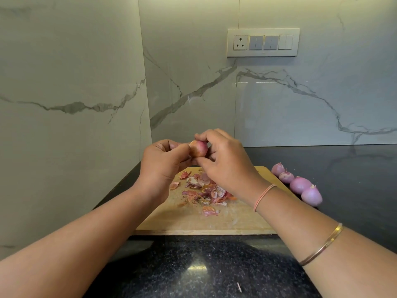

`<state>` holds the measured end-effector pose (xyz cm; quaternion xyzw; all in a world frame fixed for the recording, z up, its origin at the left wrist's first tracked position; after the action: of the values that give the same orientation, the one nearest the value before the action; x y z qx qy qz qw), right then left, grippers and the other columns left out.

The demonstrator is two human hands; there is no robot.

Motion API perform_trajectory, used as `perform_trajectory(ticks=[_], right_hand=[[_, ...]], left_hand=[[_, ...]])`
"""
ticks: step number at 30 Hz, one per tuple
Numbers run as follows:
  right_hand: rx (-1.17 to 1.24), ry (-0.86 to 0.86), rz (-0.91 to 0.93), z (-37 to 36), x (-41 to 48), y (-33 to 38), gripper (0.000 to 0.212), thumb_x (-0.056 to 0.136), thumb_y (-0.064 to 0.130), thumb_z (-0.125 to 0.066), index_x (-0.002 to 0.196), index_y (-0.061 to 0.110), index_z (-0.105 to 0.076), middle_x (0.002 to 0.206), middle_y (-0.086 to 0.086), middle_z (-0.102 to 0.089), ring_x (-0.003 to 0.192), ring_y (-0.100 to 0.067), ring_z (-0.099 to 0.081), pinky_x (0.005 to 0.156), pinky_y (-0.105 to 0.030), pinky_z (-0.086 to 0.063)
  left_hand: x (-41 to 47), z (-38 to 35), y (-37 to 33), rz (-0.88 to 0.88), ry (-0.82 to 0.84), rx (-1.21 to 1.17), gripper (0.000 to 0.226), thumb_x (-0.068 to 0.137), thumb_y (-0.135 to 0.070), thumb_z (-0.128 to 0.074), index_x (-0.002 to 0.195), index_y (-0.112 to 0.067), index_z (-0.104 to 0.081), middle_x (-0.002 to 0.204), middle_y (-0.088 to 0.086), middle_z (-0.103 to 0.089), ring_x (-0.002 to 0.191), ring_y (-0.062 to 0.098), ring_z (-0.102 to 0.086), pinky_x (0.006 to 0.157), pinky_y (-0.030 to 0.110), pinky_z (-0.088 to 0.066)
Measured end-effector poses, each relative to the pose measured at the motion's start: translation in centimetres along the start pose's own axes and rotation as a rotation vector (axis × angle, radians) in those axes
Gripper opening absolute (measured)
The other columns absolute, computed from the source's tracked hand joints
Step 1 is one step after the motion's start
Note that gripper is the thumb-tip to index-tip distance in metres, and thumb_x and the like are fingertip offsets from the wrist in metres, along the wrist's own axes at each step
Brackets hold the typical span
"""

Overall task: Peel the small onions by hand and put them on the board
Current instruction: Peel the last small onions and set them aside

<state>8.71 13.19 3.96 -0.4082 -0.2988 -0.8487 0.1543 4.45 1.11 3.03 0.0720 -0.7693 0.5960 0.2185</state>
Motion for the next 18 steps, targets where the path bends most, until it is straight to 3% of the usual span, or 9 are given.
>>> perform_trajectory(ticks=[5,14,18], right_hand=[[0.22,0.043,-0.185,0.2,0.4,-0.6,0.047,0.079,0.009,-0.075,0.122,0.012,-0.059,0.105,-0.008,-0.068,0.087,-0.019,-0.069,0.084,-0.036,-0.057],[0.282,0.01,-0.24,0.4,0.4,-1.5,0.041,0.077,0.012,-0.077,0.115,0.013,-0.06,0.101,-0.007,-0.069,0.084,-0.02,-0.07,0.082,-0.04,-0.057],[0.127,-0.008,-0.178,0.2,0.4,-1.2,0.036,0.078,0.014,-0.076,0.111,0.013,-0.061,0.09,-0.007,-0.068,0.074,-0.014,-0.067,0.065,-0.012,-0.05]], left_hand=[[0.3,0.3,-0.1,-0.023,-0.01,0.035,0.02,0.083,0.004,-0.06,0.066,-0.005,-0.059,0.068,0.009,-0.063,0.068,0.017,-0.067,0.066,0.021,-0.057],[-0.2,-0.2,-0.3,-0.089,0.062,0.027,0.011,0.084,-0.006,-0.066,0.075,-0.012,-0.067,0.078,0.002,-0.071,0.077,0.017,-0.07,0.069,0.022,-0.057],[-0.1,-0.1,-0.2,-0.094,0.001,0.044,0.019,0.085,0.001,-0.062,0.069,-0.009,-0.061,0.072,0.006,-0.067,0.073,0.021,-0.068,0.068,0.026,-0.059]])
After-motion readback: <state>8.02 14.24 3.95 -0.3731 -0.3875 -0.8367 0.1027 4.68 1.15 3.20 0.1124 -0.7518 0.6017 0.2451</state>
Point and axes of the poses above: each hand's wrist, its own x-axis towards the middle knuckle, its own z-axis out of the back of the hand, y = z × x, the point moved 3 cm from there along x, towards the middle knuckle
